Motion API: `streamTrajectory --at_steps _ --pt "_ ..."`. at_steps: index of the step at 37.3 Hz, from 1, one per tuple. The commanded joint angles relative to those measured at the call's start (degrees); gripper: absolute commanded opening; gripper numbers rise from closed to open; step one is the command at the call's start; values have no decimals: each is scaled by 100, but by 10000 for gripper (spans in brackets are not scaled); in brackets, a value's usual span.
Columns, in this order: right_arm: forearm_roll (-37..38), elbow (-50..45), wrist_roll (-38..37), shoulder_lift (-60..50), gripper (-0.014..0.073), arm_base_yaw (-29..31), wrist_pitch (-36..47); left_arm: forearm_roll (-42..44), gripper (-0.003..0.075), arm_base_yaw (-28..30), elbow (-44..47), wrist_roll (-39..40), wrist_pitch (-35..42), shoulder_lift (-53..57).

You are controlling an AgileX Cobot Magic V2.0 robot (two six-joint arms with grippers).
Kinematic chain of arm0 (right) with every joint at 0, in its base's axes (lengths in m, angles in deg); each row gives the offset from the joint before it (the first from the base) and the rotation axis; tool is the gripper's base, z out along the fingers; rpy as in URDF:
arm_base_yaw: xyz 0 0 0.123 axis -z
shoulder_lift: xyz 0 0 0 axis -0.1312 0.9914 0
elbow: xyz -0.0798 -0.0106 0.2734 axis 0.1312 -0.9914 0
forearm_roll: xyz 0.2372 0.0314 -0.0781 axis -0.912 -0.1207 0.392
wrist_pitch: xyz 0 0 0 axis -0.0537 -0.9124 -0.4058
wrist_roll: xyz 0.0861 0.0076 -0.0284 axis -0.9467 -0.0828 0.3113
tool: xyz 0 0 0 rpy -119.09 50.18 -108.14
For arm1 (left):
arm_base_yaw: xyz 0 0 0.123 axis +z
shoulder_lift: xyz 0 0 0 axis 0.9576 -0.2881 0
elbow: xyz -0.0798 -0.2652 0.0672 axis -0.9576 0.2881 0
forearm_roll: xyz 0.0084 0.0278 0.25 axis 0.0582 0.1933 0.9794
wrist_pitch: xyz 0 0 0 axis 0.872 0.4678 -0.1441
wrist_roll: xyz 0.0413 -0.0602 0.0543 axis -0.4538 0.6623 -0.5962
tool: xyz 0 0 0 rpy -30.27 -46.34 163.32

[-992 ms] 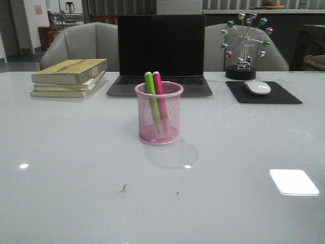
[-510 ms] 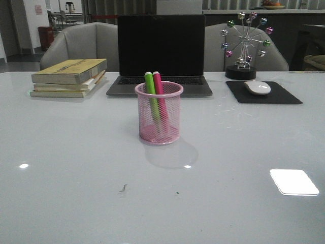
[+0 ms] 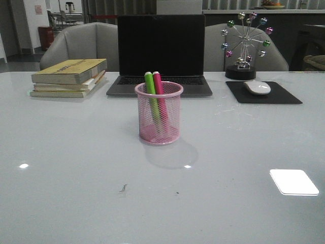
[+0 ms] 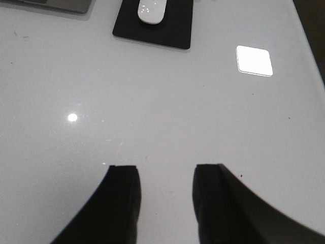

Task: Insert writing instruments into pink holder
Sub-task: 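Withdraw the left gripper away from the holder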

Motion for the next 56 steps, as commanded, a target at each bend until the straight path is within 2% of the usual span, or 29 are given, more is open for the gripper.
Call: streamTrajectory --at_steps 1,8,21,56 --pt "-27 155 42 -8 381 24 453 -16 248 0 -167 11 505 27" --pt "-31 155 42 -8 356 24 453 -16 248 0 -167 11 505 27" --pt "-36 155 42 -8 50 24 434 -16 248 0 -167 11 505 27" --pt "-36 155 42 -8 52 24 434 -16 248 0 -167 11 505 27"
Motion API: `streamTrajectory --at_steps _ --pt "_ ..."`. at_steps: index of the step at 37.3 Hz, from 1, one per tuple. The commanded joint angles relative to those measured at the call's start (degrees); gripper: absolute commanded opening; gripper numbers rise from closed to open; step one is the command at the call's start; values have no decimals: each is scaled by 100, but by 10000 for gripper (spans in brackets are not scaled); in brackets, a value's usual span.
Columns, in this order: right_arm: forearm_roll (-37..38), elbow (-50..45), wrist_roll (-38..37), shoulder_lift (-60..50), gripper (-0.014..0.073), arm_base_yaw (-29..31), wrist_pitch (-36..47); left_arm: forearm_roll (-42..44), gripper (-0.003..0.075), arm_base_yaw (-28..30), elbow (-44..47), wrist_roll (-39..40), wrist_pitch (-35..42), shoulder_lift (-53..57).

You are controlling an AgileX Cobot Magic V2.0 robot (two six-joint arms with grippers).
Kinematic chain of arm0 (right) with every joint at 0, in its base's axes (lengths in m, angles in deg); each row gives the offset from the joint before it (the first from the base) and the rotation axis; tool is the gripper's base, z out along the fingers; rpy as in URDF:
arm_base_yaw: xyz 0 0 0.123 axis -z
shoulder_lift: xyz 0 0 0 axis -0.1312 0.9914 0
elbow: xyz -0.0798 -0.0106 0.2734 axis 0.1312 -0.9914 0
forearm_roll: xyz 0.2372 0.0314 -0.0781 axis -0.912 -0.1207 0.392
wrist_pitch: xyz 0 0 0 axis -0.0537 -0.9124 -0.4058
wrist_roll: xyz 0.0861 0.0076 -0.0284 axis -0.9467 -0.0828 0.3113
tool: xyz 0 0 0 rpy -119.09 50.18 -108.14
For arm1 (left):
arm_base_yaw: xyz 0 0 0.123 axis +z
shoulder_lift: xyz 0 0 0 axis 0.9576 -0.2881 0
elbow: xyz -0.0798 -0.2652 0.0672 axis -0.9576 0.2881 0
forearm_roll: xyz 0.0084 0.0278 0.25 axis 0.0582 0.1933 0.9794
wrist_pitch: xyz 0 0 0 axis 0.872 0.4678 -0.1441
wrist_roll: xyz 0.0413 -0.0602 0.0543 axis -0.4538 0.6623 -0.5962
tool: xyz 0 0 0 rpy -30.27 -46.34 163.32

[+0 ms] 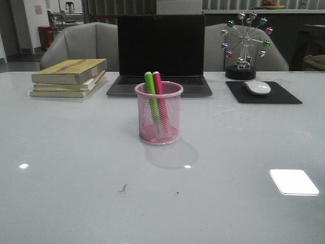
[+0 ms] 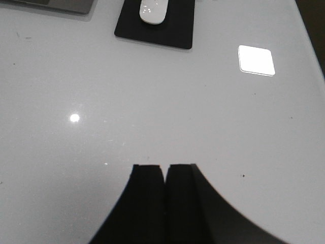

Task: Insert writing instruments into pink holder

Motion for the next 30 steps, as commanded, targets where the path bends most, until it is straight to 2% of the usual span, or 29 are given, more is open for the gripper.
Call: streamTrajectory --at_steps 1,18,30 --pt "9 155 42 -8 52 24 434 -16 248 0 -167 11 495 27" --pt "47 155 42 -102 52 24 434 -16 248 0 -167 11 495 27" --pt "-281 143 37 -962 52 17 677 -16 248 0 -167 11 495 27"
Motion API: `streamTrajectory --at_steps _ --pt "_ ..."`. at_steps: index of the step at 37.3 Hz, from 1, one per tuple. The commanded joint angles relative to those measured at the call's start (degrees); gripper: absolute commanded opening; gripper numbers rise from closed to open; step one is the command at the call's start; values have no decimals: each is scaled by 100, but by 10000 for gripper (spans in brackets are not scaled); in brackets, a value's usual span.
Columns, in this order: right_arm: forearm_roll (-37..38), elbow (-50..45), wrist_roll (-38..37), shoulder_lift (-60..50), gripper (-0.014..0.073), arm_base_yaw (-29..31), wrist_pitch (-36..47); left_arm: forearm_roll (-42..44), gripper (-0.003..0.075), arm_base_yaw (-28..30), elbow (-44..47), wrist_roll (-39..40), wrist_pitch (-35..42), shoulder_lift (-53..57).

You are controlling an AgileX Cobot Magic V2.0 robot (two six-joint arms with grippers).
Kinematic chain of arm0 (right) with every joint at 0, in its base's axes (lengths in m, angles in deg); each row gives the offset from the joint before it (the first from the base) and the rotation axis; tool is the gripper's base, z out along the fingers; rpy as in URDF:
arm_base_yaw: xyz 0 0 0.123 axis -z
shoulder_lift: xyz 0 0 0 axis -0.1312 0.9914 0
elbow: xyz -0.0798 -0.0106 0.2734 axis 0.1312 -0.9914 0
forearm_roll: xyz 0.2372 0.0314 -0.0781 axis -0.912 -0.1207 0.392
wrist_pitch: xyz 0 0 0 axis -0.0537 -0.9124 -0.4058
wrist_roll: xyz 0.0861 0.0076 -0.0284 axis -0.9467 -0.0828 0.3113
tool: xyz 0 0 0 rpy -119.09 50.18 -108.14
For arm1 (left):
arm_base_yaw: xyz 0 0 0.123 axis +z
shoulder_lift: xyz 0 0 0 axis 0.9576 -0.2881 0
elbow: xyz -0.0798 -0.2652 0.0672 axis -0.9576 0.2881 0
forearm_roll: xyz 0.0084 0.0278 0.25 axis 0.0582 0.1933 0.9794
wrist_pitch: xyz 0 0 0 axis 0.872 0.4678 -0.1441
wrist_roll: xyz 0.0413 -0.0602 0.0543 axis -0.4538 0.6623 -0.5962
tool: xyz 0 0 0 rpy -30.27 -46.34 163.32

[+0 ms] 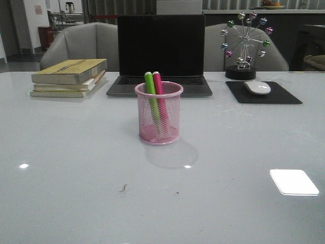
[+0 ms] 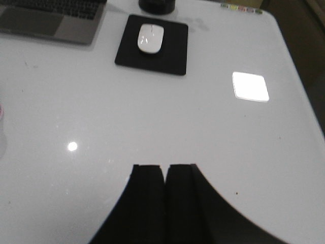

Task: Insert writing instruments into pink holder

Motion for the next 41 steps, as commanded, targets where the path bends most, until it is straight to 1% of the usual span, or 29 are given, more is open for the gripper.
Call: streamTrajectory --at_steps 1,5,9,11,13,18,25,31,41 --pt "-296 124 37 -302 52 17 847 -16 248 0 -167 11 495 27" --pt "-712 -213 37 -682 52 13 1744 -16 248 0 -167 11 495 27" --pt "-1125 -921 37 -1155 52 -12 2868 -16 248 0 -167 11 495 27" --pt "-1177 -1295 37 -1436 52 -12 3204 -16 248 0 -167 11 495 27" --pt "-1171 -1694 43 -1716 52 -12 3374 -16 248 0 -167 11 495 27" --pt "-978 -2526 43 -2481 52 -12 3493 -16 248 0 -167 11 495 27" --pt "-867 -3219 43 -3174 52 -12 3499 -16 248 0 -167 11 495 27" --pt "-867 -3586 43 -3486 52 -12 3499 -16 248 0 -167 11 495 27" --pt "-867 -3813 43 -3504 52 -12 3334 -16 248 0 -167 11 495 27"
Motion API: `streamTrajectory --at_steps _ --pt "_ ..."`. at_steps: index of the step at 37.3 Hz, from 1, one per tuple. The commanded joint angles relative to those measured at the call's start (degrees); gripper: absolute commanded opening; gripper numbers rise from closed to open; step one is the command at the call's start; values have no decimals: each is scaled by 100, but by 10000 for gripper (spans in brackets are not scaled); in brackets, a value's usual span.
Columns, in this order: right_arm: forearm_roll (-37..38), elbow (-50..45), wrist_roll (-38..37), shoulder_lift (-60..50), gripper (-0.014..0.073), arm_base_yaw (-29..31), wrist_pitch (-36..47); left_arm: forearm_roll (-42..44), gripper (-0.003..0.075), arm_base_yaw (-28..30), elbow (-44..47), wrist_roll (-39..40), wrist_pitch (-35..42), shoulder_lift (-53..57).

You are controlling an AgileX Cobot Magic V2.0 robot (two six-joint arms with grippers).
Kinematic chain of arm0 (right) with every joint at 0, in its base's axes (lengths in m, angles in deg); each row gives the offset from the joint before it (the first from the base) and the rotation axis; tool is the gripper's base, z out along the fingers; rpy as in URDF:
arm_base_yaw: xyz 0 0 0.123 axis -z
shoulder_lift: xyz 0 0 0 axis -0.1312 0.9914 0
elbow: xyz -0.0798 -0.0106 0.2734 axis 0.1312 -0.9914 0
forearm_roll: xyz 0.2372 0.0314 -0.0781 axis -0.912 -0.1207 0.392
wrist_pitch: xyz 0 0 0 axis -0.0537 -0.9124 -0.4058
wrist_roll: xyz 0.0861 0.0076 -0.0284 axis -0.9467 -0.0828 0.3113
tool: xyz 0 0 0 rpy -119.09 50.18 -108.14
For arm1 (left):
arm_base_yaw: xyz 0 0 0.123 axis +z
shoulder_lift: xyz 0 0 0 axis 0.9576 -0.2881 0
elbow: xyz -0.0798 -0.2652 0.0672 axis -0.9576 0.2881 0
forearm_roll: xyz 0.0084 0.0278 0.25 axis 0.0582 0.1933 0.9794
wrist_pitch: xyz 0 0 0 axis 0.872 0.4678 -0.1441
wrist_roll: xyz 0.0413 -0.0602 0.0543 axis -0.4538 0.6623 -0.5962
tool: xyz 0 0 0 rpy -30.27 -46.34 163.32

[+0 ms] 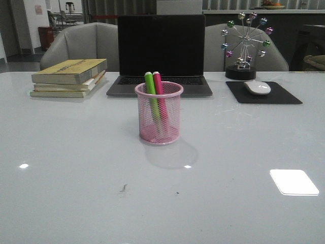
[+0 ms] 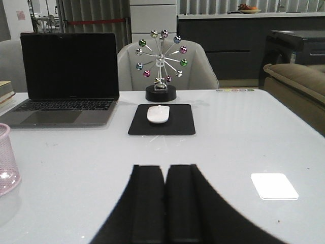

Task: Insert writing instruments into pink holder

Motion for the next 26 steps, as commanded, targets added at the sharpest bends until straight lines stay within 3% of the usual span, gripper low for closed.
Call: streamTrajectory --at_steps 1,26 --pt "66 101 43 23 52 -12 391 -16 248 0 -167 11 492 27" --pt "552 -264 54 23 52 -12 123 -16 248 0 -167 11 492 27"
